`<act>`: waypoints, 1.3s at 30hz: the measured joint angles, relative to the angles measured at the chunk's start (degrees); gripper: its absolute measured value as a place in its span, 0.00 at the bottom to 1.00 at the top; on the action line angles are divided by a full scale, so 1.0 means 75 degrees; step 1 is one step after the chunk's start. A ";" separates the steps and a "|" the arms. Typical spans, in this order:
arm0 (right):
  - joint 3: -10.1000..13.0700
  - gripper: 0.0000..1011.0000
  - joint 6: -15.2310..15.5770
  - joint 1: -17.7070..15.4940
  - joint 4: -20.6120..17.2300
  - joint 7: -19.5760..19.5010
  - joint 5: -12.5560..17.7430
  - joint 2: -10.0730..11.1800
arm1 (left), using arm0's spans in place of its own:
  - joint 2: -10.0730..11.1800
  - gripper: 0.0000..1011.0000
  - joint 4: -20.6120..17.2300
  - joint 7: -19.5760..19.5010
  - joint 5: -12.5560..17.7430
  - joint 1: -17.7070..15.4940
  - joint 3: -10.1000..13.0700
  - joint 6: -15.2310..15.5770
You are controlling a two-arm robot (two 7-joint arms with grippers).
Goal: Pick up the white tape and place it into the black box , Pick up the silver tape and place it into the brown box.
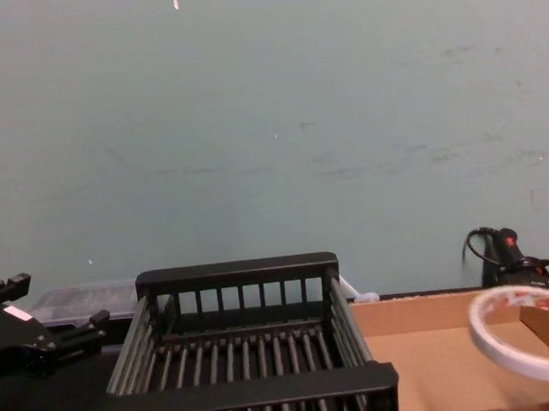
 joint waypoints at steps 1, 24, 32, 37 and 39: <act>-0.0037 0.08 -0.0013 0.0046 0.0011 0.0020 -0.0017 -0.0013 | 0.0000 0.99 0.0000 0.0000 0.0000 0.0000 0.0000 0.0000; -0.1023 0.09 -0.0130 0.1260 0.0632 0.0446 -0.0371 -0.0490 | 0.0000 0.99 0.0000 0.0000 0.0000 0.0000 0.0000 0.0000; -0.1294 0.08 -0.0153 0.1568 0.0865 0.0540 -0.0483 -0.0654 | 0.0000 0.99 0.0000 0.0000 0.0000 0.0000 0.0000 0.0000; -0.1479 0.09 -0.0152 0.1785 0.1049 0.0597 -0.0570 -0.0783 | 0.0000 0.99 0.0000 0.0000 0.0000 0.0000 0.0000 0.0000; -0.1550 0.08 -0.0147 0.1875 0.1137 0.0608 -0.0610 -0.0839 | 0.0000 0.99 0.0000 0.0000 0.0000 0.0000 0.0000 0.0000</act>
